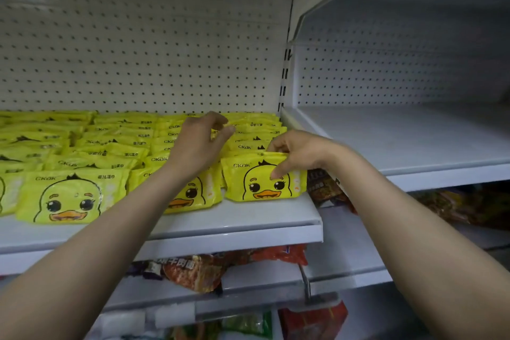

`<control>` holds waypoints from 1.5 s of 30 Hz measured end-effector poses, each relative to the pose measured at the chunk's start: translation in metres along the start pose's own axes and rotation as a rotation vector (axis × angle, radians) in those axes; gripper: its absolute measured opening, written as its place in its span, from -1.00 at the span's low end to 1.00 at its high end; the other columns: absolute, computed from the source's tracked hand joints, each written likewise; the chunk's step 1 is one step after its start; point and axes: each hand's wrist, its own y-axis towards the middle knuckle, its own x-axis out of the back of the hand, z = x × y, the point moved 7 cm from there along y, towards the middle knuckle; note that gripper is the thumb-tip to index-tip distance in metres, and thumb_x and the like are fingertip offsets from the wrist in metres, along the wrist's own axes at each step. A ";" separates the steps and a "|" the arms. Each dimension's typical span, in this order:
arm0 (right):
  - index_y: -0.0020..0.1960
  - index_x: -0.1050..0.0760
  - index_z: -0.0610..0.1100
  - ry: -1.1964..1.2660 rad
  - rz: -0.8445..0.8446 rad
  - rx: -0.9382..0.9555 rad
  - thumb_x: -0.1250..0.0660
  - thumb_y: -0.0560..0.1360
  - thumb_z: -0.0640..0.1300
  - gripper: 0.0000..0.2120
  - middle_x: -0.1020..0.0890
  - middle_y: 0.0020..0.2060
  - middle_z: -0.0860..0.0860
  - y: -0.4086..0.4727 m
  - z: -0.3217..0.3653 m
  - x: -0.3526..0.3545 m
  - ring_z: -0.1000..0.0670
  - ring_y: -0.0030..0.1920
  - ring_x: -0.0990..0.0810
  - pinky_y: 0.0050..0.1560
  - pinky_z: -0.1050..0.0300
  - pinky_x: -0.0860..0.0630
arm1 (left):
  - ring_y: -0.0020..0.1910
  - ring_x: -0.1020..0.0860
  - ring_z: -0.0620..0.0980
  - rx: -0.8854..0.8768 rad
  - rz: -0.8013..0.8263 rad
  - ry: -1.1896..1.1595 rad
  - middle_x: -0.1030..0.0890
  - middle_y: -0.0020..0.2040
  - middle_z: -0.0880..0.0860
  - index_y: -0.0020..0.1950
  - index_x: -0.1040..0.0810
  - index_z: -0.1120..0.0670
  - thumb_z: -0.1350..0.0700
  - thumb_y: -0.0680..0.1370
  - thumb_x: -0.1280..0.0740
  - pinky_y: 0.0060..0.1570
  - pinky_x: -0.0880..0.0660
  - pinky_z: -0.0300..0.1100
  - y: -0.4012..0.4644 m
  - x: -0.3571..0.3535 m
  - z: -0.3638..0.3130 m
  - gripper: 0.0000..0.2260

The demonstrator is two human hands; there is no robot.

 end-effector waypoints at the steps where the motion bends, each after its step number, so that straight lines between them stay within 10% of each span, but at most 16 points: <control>1: 0.22 -0.55 -0.03 -0.001 0.009 0.012 -0.62 0.30 -0.04 -0.46 -0.60 0.14 0.04 0.003 0.004 -0.005 0.02 0.17 -0.54 0.21 0.10 -0.49 | 0.06 -0.48 -0.03 -0.017 0.046 0.023 -0.61 0.05 -0.02 0.22 -0.52 0.04 -0.13 0.53 -0.33 -0.04 -0.36 -0.14 -0.006 -0.002 -0.006 -0.66; 13: 0.28 -0.45 0.06 -0.273 -0.193 0.051 -0.59 0.29 0.10 -0.38 -0.49 0.19 -0.01 0.000 0.013 -0.011 -0.05 0.26 -0.42 0.25 0.00 -0.44 | 0.42 -0.21 0.11 -0.151 0.402 0.515 -0.36 0.41 0.05 0.53 -0.16 -0.02 -0.24 0.32 -0.48 0.39 -0.19 -0.06 -0.053 -0.056 -0.023 -0.11; 28: 0.40 -0.37 0.00 -0.483 -0.229 -0.036 -0.50 0.34 0.19 -0.29 -0.45 0.33 -0.04 -0.007 0.020 -0.012 -0.11 0.37 -0.34 0.23 0.00 -0.41 | 0.54 -0.05 0.13 0.001 0.478 0.500 -0.12 0.56 0.09 0.59 0.05 -0.03 -0.23 0.36 -0.46 0.49 -0.04 0.04 -0.059 -0.058 -0.017 -0.02; 45: 0.40 -0.40 -0.01 -0.289 -0.323 0.456 -0.33 0.51 0.18 -0.48 -0.47 0.36 -0.11 0.022 0.326 -0.065 -0.15 0.40 -0.36 0.37 -0.04 -0.35 | 0.29 -0.41 0.21 0.411 -0.037 0.639 -0.46 0.30 0.18 0.41 -0.39 0.03 -0.08 0.43 -0.46 0.20 -0.44 0.09 -0.141 0.264 0.089 -0.40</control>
